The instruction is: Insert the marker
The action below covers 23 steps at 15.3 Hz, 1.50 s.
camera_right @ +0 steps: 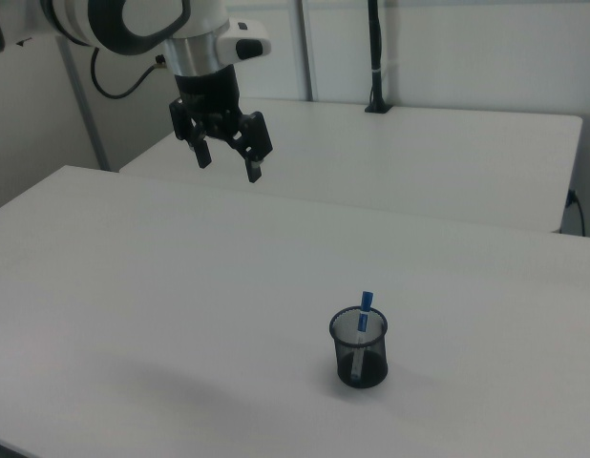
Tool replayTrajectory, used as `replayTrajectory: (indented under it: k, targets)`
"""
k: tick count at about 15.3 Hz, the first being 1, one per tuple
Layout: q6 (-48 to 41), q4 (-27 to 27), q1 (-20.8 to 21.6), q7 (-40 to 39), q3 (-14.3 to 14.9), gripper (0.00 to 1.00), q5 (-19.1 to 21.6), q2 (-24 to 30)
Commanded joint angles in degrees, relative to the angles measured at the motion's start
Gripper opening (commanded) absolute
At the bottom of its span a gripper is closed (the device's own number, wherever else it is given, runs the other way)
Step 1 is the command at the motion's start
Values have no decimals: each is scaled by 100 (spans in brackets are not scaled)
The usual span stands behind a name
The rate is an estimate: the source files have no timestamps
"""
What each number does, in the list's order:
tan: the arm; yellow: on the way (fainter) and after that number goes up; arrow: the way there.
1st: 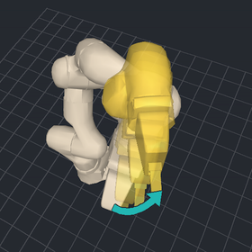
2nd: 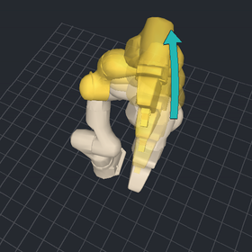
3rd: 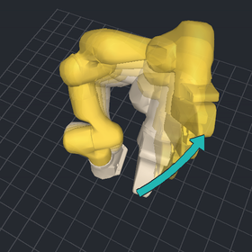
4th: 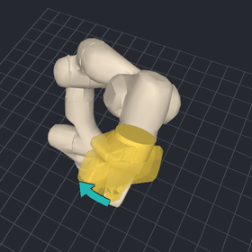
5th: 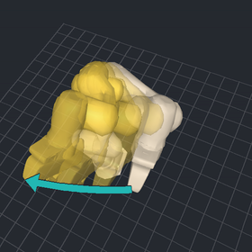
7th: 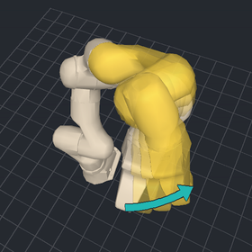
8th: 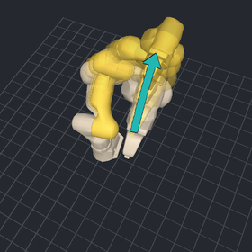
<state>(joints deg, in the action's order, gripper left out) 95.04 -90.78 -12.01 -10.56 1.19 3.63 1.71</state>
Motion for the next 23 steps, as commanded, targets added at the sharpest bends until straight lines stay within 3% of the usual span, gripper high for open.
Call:
replayTrajectory:
  k: [1,6,16,19,23]
  targets:
    - [287,-220,278,282,13,100,-414,14]
    - [489,-265,428,485,-31,100,-653,-48]
    - [463,-247,437,484,-40,100,-609,-48]
    - [463,-256,454,484,-207,100,-653,-83]
    - [463,-247,463,511,-216,100,-653,-74]
